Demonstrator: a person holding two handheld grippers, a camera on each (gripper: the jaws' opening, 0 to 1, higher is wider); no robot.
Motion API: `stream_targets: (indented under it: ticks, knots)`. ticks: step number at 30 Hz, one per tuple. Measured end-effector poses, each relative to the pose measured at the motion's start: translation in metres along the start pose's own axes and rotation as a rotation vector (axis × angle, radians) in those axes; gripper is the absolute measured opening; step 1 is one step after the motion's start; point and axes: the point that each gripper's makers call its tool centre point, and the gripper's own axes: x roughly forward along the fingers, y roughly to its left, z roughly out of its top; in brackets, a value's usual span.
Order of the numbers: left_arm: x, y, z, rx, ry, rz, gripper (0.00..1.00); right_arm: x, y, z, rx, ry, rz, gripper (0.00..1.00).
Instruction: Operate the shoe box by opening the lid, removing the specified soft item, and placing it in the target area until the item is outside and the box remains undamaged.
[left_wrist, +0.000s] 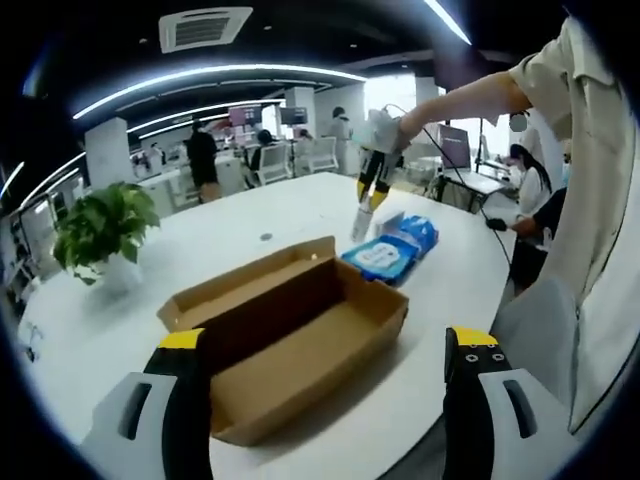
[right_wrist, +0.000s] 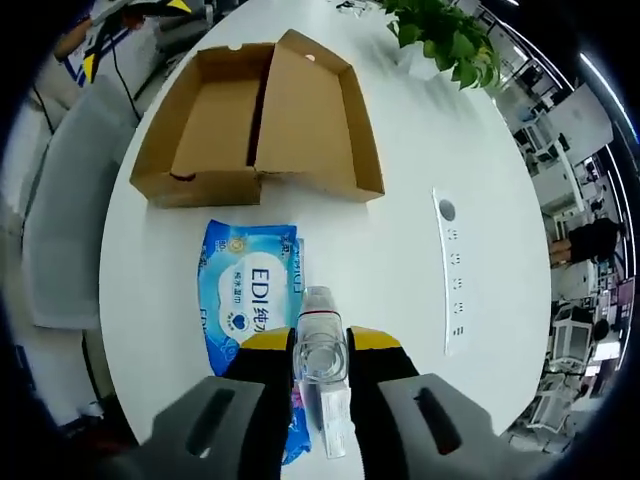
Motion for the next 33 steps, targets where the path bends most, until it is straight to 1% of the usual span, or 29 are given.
stream_targets:
  ticks: [4, 11, 18, 20, 24, 25, 30, 33]
  knots:
    - [-0.006, 0.008, -0.005, -0.011, 0.015, 0.014, 1.0, 0.009, -0.004, -0.004, 0.002, 0.031, 0.016, 0.17]
    - [-0.015, 0.022, -0.014, -0.027, 0.032, 0.05, 1.0, 0.02, -0.006, -0.006, 0.002, 0.048, 0.034, 0.17]
    - [-0.017, 0.023, -0.022, -0.044, 0.046, 0.059, 1.0, 0.028, -0.005, -0.008, -0.011, 0.069, 0.061, 0.18]
    - [-0.016, 0.022, -0.025, -0.046, 0.058, 0.059, 1.0, 0.03, -0.005, -0.008, -0.015, 0.078, 0.064, 0.18]
    - [-0.016, 0.022, -0.029, -0.05, 0.067, 0.059, 1.0, 0.034, -0.005, -0.007, -0.016, 0.08, 0.076, 0.18]
    - [-0.016, 0.022, -0.029, -0.053, 0.065, 0.06, 1.0, 0.034, -0.007, -0.006, -0.031, 0.078, 0.074, 0.18]
    - [-0.016, 0.024, -0.033, -0.061, 0.071, 0.063, 1.0, 0.033, -0.009, -0.002, -0.023, 0.066, 0.078, 0.18]
    - [-0.015, 0.025, -0.034, -0.062, 0.075, 0.063, 0.99, 0.035, -0.012, -0.004, -0.027, 0.07, 0.076, 0.18]
